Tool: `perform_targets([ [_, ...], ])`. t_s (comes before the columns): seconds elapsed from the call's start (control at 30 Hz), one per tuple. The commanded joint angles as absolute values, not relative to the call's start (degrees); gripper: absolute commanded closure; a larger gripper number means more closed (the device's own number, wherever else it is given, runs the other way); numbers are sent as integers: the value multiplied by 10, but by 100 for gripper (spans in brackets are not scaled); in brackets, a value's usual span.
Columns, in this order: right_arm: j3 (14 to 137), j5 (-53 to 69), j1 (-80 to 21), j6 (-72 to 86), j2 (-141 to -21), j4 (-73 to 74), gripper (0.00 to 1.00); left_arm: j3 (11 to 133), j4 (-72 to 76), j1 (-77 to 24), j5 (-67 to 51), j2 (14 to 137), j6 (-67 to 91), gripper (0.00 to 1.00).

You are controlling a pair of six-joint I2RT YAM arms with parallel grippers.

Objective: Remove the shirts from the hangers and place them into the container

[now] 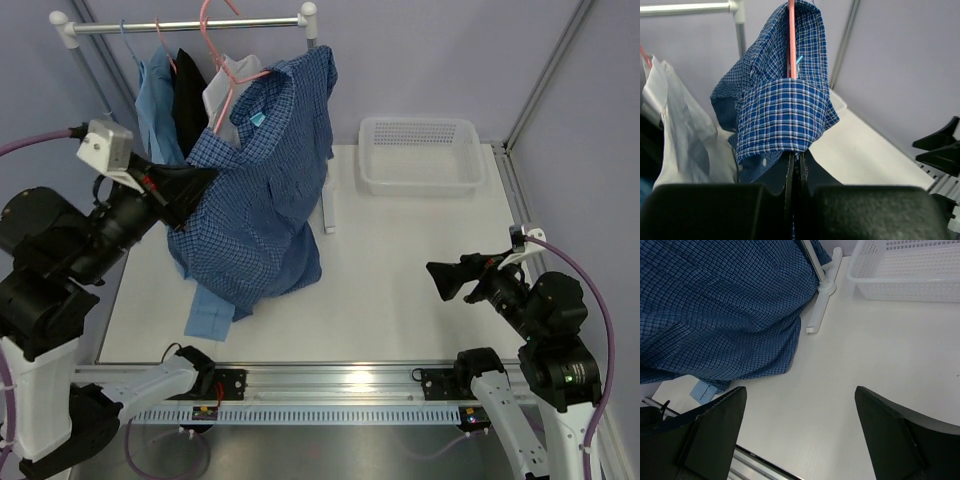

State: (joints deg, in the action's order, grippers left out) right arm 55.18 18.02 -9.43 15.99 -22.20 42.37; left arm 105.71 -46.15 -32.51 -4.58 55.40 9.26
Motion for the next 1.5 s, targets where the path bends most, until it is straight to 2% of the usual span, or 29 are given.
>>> perform_targets([
  [0.0, 574, 179, -98, 151, -229, 433, 0, 1106, -412, -326, -125, 548, 83, 100],
  [0.2, 579, 169, -98, 149, -229, 440, 1, 1142, -410, -326, -204, 566, 95, 100],
  [0.33, 591, 153, -98, 146, -236, 459, 0, 1114, -410, -326, -269, 566, 91, 100],
  [0.5, 602, 153, -98, 144, -245, 464, 1, 1044, -410, -326, -335, 563, 83, 100],
  [0.67, 610, 144, -98, 149, -250, 455, 1, 974, -390, -326, -338, 569, 55, 100],
  [0.83, 604, 143, -98, 124, -261, 448, 1, 834, -319, -328, -371, 575, 41, 100],
  [1.03, 606, 141, -98, 118, -293, 423, 0, 724, -225, -375, -351, 594, 40, 100],
  [1.33, 647, 184, -102, 161, -379, 357, 3, 677, -184, -426, -309, 632, 52, 100],
  [1.47, 664, 163, -134, 166, -412, 331, 4, 645, -167, -428, -280, 625, 58, 100],
])
